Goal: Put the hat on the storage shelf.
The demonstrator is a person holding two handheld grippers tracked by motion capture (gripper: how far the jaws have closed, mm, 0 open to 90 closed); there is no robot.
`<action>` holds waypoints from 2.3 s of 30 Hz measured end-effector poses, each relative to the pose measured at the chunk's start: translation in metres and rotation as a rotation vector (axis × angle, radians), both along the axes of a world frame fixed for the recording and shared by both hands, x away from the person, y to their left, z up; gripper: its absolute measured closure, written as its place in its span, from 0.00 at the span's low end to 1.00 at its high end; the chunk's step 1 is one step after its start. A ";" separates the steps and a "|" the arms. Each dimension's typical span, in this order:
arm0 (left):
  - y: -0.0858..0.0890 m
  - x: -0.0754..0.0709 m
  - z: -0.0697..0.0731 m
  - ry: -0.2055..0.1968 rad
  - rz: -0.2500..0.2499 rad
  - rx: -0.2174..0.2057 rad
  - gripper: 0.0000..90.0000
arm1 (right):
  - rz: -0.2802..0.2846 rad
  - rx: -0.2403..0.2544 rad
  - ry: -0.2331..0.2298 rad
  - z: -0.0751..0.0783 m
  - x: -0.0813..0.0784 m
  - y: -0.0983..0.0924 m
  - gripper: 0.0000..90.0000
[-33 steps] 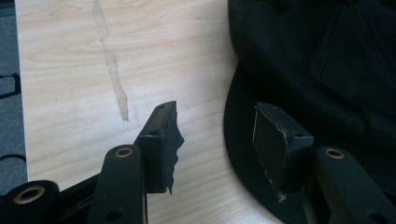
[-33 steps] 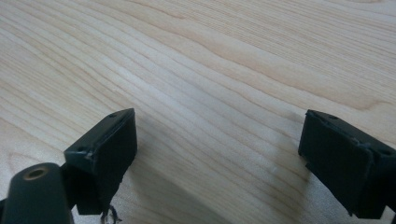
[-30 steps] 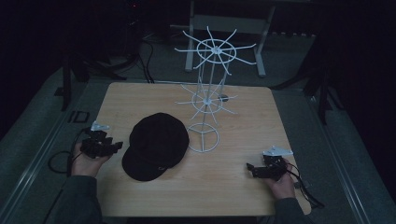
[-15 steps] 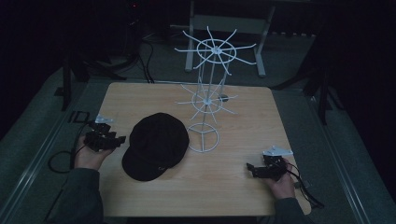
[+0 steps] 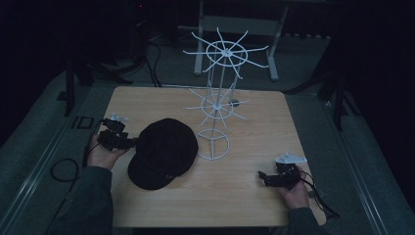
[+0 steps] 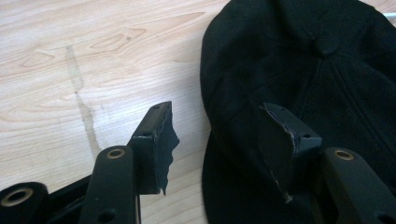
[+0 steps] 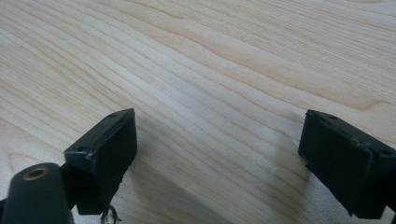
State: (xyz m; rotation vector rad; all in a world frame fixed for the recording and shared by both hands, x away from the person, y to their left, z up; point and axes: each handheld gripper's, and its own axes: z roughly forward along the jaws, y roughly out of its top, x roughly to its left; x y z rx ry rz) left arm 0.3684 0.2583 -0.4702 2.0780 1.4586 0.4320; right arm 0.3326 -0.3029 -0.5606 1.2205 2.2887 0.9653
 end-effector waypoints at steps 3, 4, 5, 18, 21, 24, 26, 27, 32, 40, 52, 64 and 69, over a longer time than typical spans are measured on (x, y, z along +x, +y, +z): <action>-0.004 0.007 -0.004 0.017 0.004 0.000 0.51 | 0.000 0.000 0.000 0.000 0.000 0.000 0.13; -0.005 0.008 -0.005 0.019 0.004 0.003 0.51 | 0.000 0.000 0.000 0.000 0.000 0.000 0.13; -0.006 0.011 -0.007 0.023 0.005 0.007 0.51 | 0.000 0.000 0.000 0.000 0.000 0.000 0.13; -0.016 0.030 -0.022 0.099 -0.006 0.024 0.50 | 0.000 0.000 -0.001 0.000 0.000 0.000 0.13; -0.019 0.036 -0.029 0.127 -0.002 0.022 0.50 | 0.001 0.000 -0.001 0.000 0.000 0.000 0.13; -0.021 0.041 -0.037 0.162 -0.001 0.020 0.50 | 0.001 0.000 -0.001 0.000 0.000 0.000 0.13; -0.022 0.044 -0.042 0.187 -0.002 0.012 0.50 | 0.001 0.000 -0.001 0.000 0.000 0.000 0.13; -0.023 0.046 -0.045 0.200 -0.001 0.009 0.51 | 0.001 0.000 -0.001 0.000 0.000 0.000 0.13; -0.024 0.050 -0.049 0.226 0.002 -0.001 0.54 | 0.001 0.000 -0.001 0.000 0.000 0.000 0.13; -0.025 0.060 -0.055 0.320 -0.004 -0.051 0.59 | 0.000 0.000 0.000 0.000 0.000 0.000 0.13; -0.031 0.055 -0.051 0.272 -0.027 0.015 0.79 | 0.000 0.000 0.000 0.000 0.000 0.000 0.13; -0.014 0.045 -0.044 0.205 0.007 -0.109 0.83 | 0.001 0.000 -0.001 0.000 0.000 0.000 0.13; -0.009 0.040 -0.034 0.170 0.016 -0.143 0.83 | 0.000 0.000 0.000 0.000 0.000 0.000 0.13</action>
